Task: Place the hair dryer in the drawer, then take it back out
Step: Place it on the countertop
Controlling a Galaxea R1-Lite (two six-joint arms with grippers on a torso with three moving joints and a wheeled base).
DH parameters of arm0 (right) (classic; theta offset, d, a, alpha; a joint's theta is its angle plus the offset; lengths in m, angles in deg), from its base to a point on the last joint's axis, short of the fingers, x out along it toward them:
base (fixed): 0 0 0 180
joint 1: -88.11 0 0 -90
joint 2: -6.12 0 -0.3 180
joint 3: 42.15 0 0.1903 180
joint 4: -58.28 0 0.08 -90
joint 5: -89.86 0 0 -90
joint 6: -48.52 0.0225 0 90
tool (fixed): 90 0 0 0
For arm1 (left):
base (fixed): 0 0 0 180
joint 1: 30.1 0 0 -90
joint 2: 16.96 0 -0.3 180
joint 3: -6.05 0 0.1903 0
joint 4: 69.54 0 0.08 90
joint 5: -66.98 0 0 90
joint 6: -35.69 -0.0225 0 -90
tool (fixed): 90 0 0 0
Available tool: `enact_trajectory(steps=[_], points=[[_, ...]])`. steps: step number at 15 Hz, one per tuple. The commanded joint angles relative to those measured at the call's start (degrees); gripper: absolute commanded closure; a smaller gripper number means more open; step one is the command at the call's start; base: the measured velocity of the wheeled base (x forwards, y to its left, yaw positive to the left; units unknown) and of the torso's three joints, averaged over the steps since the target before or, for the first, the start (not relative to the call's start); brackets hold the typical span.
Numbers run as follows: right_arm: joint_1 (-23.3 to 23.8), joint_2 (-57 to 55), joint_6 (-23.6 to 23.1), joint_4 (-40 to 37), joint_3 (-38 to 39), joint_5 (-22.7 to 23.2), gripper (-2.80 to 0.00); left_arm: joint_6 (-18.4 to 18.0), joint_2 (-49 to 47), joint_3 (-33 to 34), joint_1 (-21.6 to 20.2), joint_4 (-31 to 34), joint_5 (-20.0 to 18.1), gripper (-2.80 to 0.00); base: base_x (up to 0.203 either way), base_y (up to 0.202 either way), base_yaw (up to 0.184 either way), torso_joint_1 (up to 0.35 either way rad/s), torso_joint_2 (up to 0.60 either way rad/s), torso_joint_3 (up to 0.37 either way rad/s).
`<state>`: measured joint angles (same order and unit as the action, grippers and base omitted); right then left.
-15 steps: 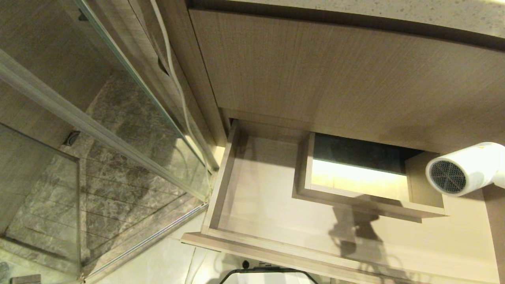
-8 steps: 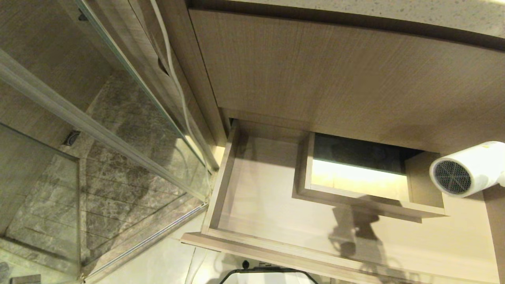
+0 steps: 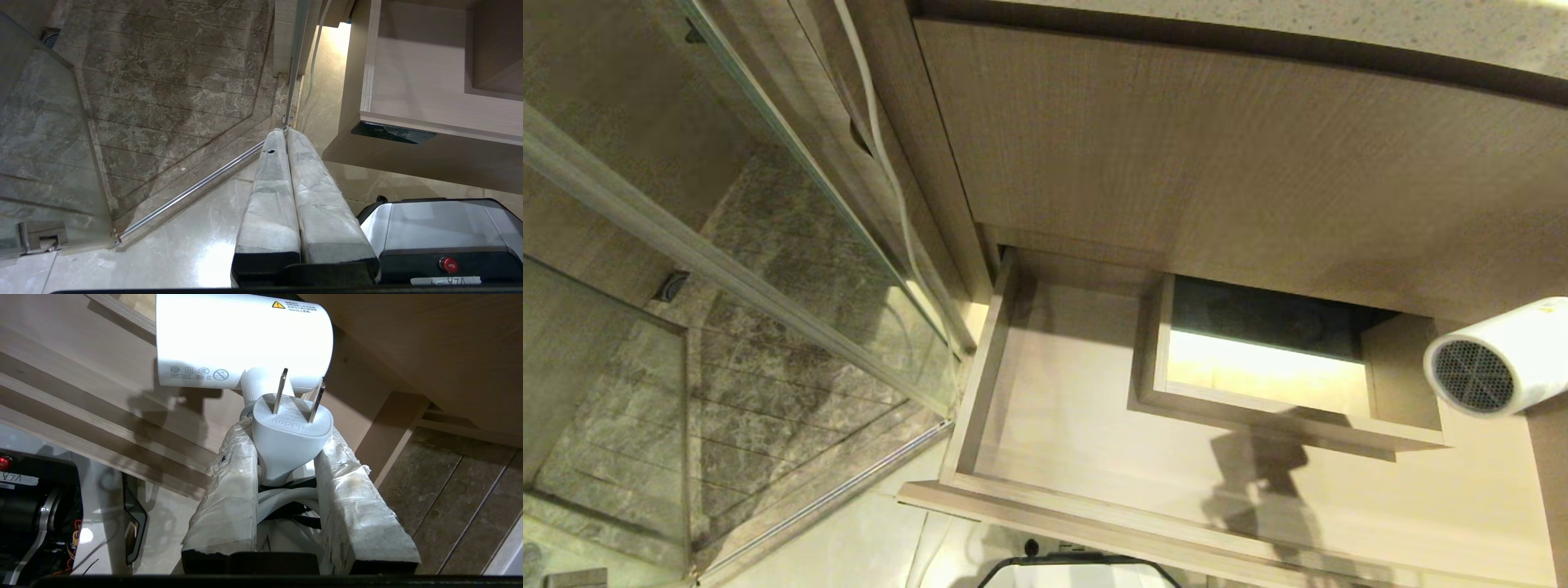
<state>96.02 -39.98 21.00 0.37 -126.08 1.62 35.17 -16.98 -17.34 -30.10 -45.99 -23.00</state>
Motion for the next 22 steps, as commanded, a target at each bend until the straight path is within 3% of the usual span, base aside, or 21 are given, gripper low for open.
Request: enact_trajectory(steps=[1, 8, 12, 22], points=[[0.0, 1.5, -0.2, -0.1, 0.3, 0.1, 0.00, 0.0, 0.0, 0.0, 0.0, 0.0, 0.0, 0.00, 0.000, 0.000, 0.000, 0.000, 0.00, 0.000], [0.0, 3.1, 0.0, 0.4, 0.6, 0.1, 0.00, 0.0, 0.0, 0.0, 0.0, 0.0, 0.0, 0.00, 0.000, 0.000, 0.000, 0.000, 0.00, 0.000], [0.0, 4.8, 0.0, 0.4, 1.4, 0.3, 0.00, 0.0, 0.0, 0.0, 0.0, 0.0, 0.0, 0.00, 0.000, 0.000, 0.000, 0.085, -0.31, -0.115], [0.0, 7.2, -0.1, 0.0, 1.9, 2.6, 0.00, 0.0, 0.0, 0.0, 0.0, 0.0, 0.0, 0.00, 0.000, 0.000, 0.000, 0.346, -0.53, -0.229]])
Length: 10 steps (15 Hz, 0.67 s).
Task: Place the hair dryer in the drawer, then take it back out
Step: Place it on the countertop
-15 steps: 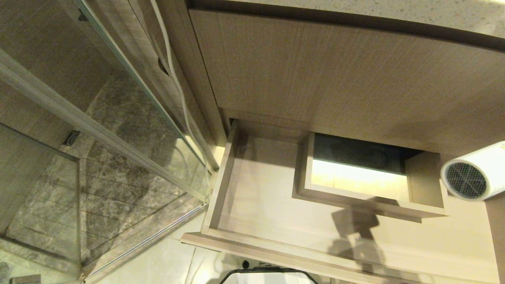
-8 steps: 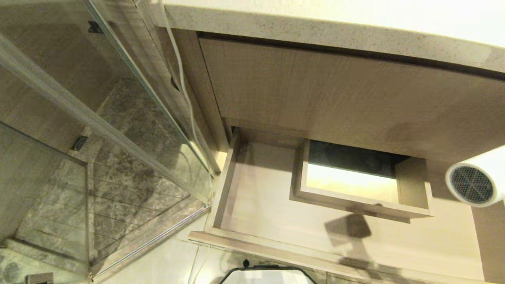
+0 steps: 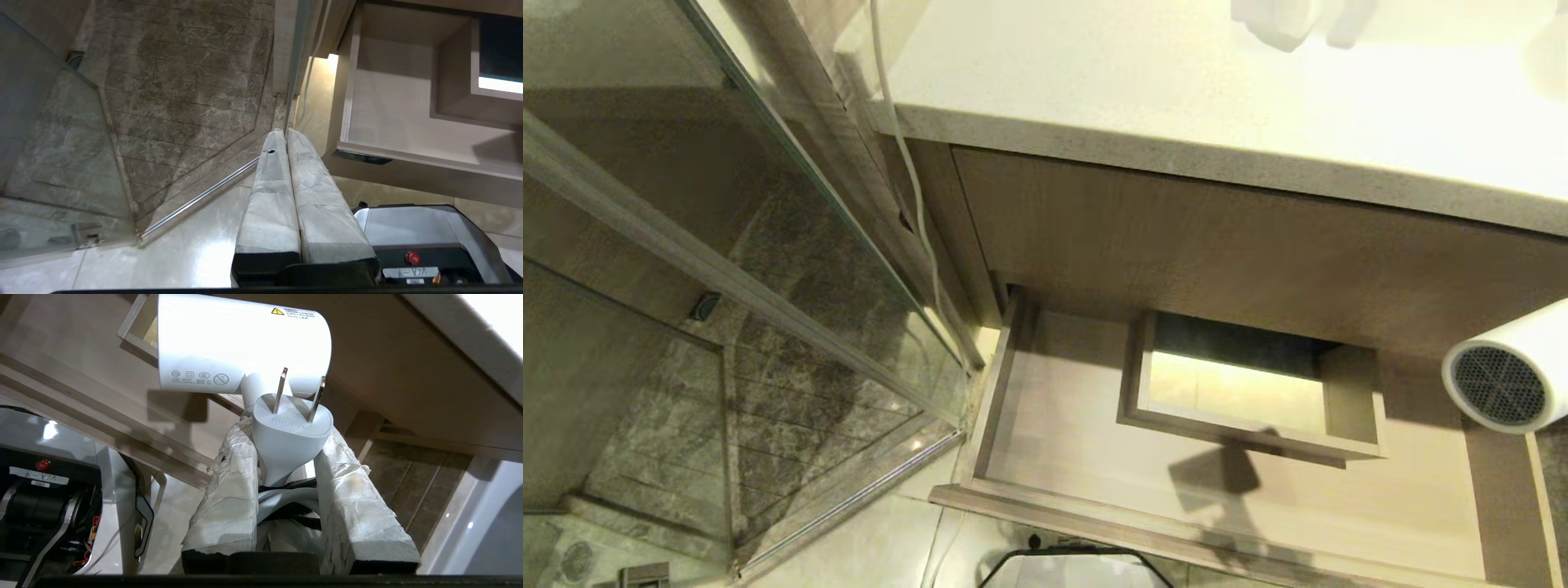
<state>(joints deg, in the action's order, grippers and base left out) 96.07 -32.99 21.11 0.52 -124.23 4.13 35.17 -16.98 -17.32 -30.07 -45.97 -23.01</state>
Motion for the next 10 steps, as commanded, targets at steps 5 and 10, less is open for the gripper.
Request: enact_trajectory(steps=[5, 10], points=[[0.0, 0.3, -0.2, -0.3, -0.2, 0.0, 0.00, 0.0, 0.0, 0.0, 0.0, 0.0, 0.0, 0.00, 0.000, 0.000, 0.000, 0.311, -0.57, -0.257], [-0.1, -0.6, -0.5, -0.2, -0.7, 0.0, 0.00, 0.0, 0.0, 0.0, 0.0, 0.0, 0.0, 0.00, 0.000, 0.000, 0.000, 0.174, -0.31, -0.146]])
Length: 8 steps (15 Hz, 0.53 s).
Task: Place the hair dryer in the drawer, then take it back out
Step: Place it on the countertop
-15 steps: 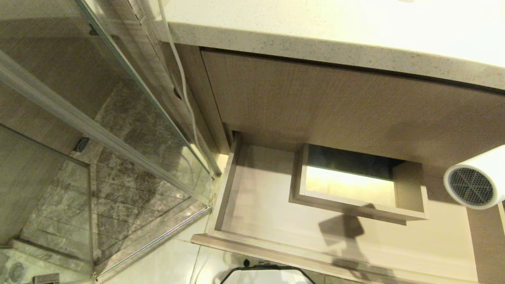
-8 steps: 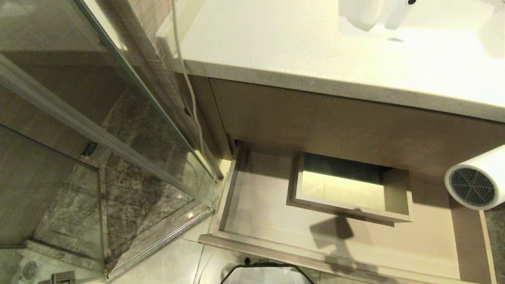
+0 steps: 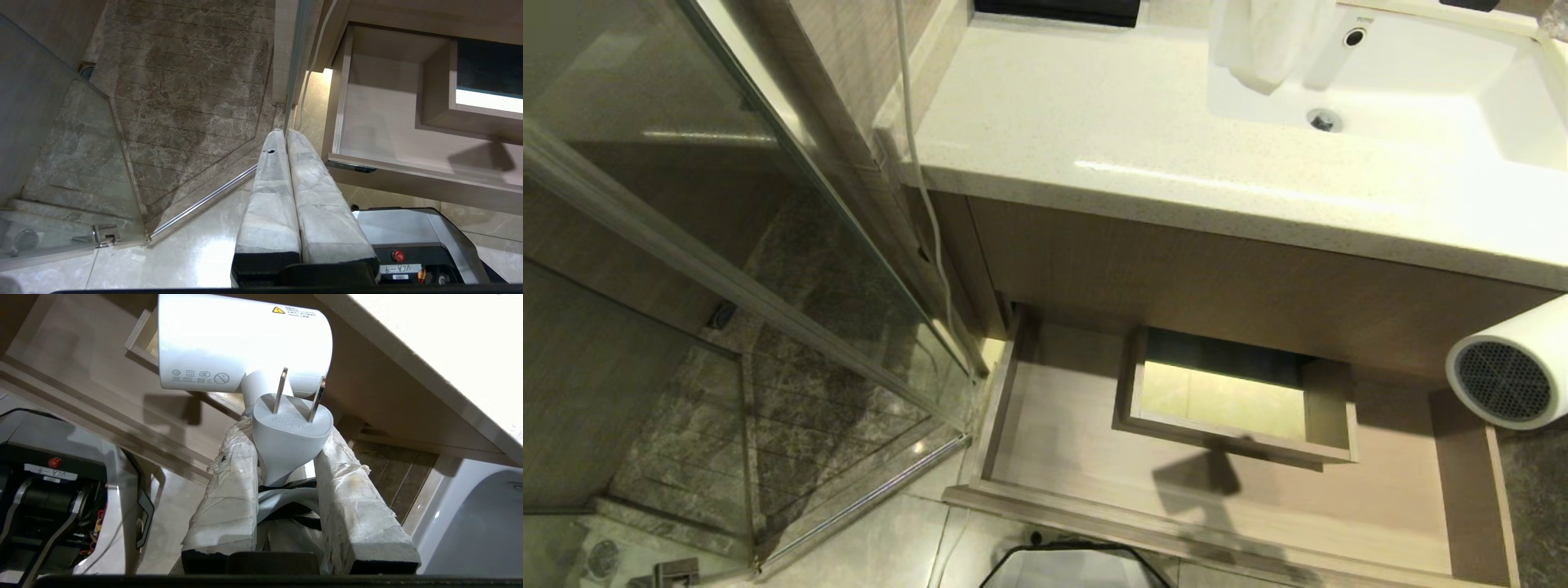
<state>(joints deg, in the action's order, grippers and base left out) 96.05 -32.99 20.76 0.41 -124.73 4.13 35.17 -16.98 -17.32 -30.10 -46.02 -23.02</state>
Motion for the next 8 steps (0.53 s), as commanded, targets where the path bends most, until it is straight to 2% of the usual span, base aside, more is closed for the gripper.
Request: enact_trajectory(steps=[1, 8], points=[[0.0, -1.1, -0.2, -0.1, -0.2, 0.0, 0.00, 0.0, 0.0, 0.0, 0.0, 0.0, 0.0, 0.00, 0.000, 0.000, 0.000, 0.019, -0.03, -0.017], [0.0, -2.0, -0.3, 0.7, -0.4, 0.1, 0.00, 0.0, 0.0, 0.0, 0.0, 0.0, 0.0, 0.00, 0.000, 0.000, 0.000, 0.000, 0.00, 0.000]])
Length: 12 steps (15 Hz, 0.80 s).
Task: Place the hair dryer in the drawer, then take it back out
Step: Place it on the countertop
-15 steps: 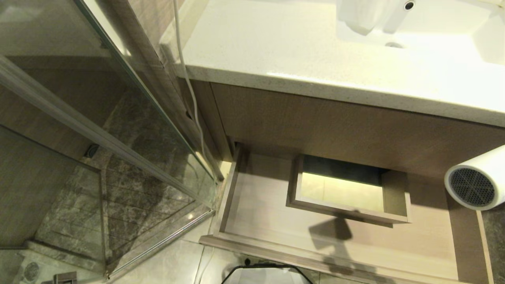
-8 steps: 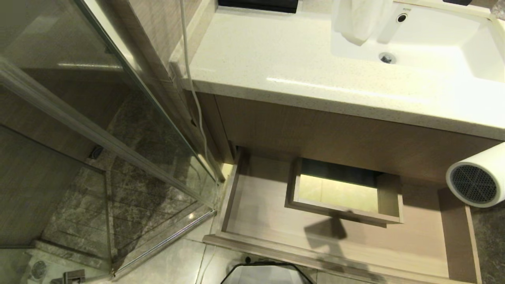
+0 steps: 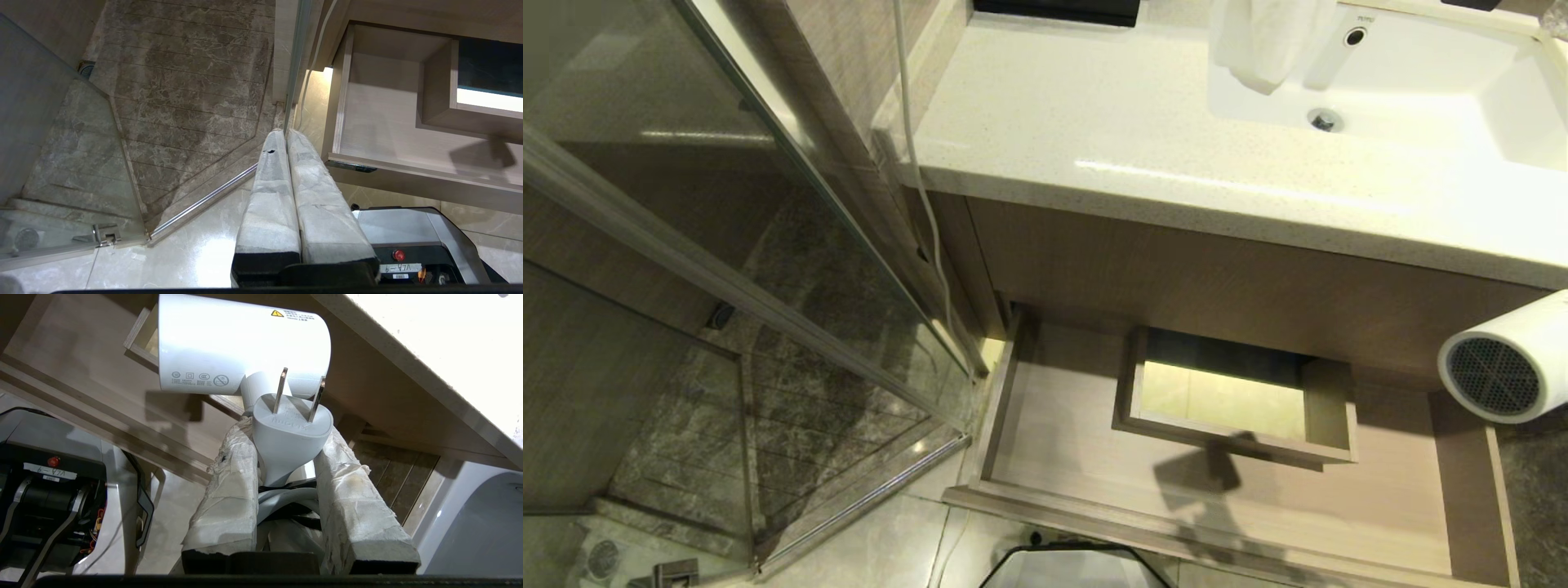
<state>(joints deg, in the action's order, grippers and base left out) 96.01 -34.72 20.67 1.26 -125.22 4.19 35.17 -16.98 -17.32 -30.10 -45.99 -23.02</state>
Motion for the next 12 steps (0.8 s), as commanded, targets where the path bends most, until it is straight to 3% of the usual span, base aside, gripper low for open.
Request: enact_trajectory(steps=[1, 9, 12], points=[[0.0, -0.2, -0.2, -0.2, 0.0, 0.1, 0.00, 0.0, 0.0, 0.0, 0.0, 0.0, 0.0, 0.00, 0.000, 0.000, 0.000, 0.000, 0.00, 0.000], [0.0, -0.8, -0.1, 0.0, -0.9, 0.1, 0.00, 0.0, 0.0, 0.0, 0.0, 0.0, 0.0, 0.00, 0.000, 0.000, 0.000, 0.000, 0.00, 0.000], [0.0, -0.4, -0.8, 1.0, -1.3, 2.4, 0.00, 0.0, 0.0, 0.0, 0.0, 0.0, 0.0, 0.00, 0.000, 0.000, 0.000, 0.171, 0.02, 0.185]])
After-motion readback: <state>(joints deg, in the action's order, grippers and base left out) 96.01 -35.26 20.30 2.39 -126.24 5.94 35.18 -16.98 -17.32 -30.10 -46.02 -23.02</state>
